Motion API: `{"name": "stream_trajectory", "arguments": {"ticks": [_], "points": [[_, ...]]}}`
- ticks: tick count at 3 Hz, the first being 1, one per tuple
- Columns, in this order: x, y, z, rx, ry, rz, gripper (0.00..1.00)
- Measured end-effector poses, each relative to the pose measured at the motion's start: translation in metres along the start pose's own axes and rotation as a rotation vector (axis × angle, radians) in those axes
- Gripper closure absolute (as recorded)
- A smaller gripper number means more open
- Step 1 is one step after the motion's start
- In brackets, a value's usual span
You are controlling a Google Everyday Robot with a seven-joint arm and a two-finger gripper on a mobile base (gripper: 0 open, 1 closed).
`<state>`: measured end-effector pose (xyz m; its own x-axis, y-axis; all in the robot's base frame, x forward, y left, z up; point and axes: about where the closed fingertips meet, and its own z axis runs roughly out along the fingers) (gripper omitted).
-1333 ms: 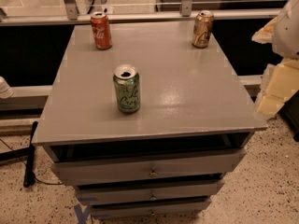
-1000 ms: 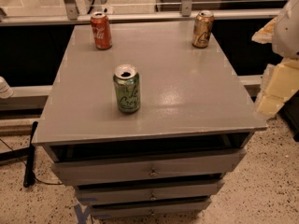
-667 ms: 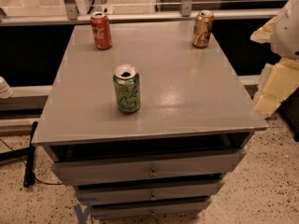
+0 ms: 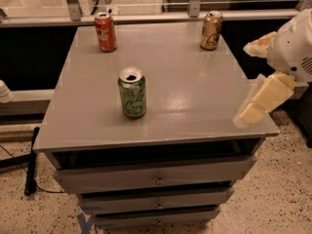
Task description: Move green can near orange can
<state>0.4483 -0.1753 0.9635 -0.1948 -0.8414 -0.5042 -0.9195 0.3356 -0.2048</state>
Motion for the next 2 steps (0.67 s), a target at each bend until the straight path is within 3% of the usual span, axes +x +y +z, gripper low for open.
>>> {"name": "stream_trajectory", "arguments": {"ticks": [2], "points": [[-0.035, 0.029, 0.051, -0.103, -0.309, 0.077, 0.0]]}}
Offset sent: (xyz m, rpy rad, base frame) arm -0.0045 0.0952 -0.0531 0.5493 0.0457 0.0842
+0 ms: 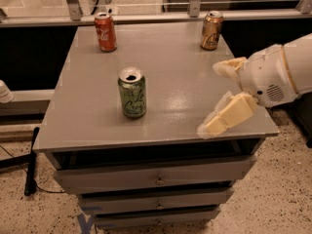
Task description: Move green can near orange can
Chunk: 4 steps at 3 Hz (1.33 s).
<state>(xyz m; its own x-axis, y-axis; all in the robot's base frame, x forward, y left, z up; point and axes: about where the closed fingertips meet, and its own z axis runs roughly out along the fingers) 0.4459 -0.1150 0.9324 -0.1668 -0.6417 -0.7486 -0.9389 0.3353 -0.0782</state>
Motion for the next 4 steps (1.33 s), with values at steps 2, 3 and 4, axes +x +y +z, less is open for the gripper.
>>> {"name": "stream_trajectory", "arguments": {"ticks": [2, 3, 4], "points": [[-0.03, 0.034, 0.047, -0.082, -0.243, 0.086, 0.0], [-0.03, 0.034, 0.047, -0.082, -0.243, 0.086, 0.0], [-0.043, 0.027, 0.067, -0.072, -0.305, 0.073, 0.0]]}}
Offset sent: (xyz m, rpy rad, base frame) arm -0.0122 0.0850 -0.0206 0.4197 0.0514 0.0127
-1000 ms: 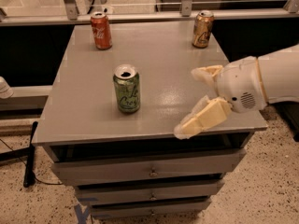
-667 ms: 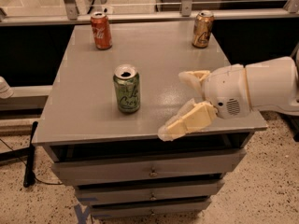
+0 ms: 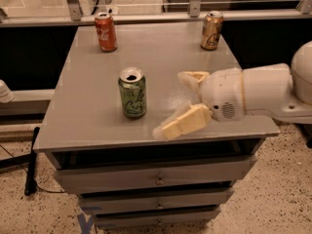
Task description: Move green can near orange can
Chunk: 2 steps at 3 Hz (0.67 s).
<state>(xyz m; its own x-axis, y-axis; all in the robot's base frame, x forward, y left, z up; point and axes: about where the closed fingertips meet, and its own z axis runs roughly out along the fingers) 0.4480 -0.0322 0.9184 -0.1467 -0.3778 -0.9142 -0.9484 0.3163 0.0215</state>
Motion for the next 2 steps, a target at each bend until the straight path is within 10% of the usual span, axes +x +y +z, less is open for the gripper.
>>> {"name": "stream_trajectory", "arguments": {"ticks": [2], "points": [[-0.017, -0.02, 0.078, -0.021, -0.181, -0.078, 0.0]]}}
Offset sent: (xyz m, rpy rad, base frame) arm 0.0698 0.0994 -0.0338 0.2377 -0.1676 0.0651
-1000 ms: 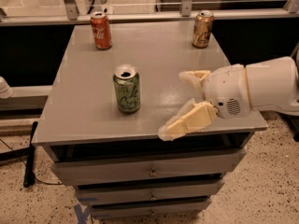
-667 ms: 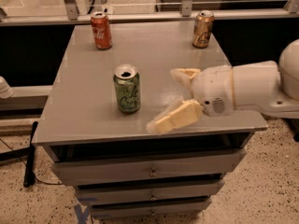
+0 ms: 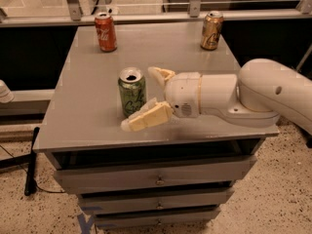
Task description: Move green can near orange can
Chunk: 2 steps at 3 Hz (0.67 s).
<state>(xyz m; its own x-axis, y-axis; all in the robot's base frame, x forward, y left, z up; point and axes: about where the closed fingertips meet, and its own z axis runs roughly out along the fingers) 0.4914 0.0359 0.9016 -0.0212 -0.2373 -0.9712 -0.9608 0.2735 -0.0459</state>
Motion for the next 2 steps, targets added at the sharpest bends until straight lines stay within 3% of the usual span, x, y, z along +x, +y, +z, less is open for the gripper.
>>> {"name": "stream_trajectory", "arguments": {"ticks": [2], "points": [[0.006, -0.009, 0.039, -0.008, -0.091, -0.016, 0.0]]}}
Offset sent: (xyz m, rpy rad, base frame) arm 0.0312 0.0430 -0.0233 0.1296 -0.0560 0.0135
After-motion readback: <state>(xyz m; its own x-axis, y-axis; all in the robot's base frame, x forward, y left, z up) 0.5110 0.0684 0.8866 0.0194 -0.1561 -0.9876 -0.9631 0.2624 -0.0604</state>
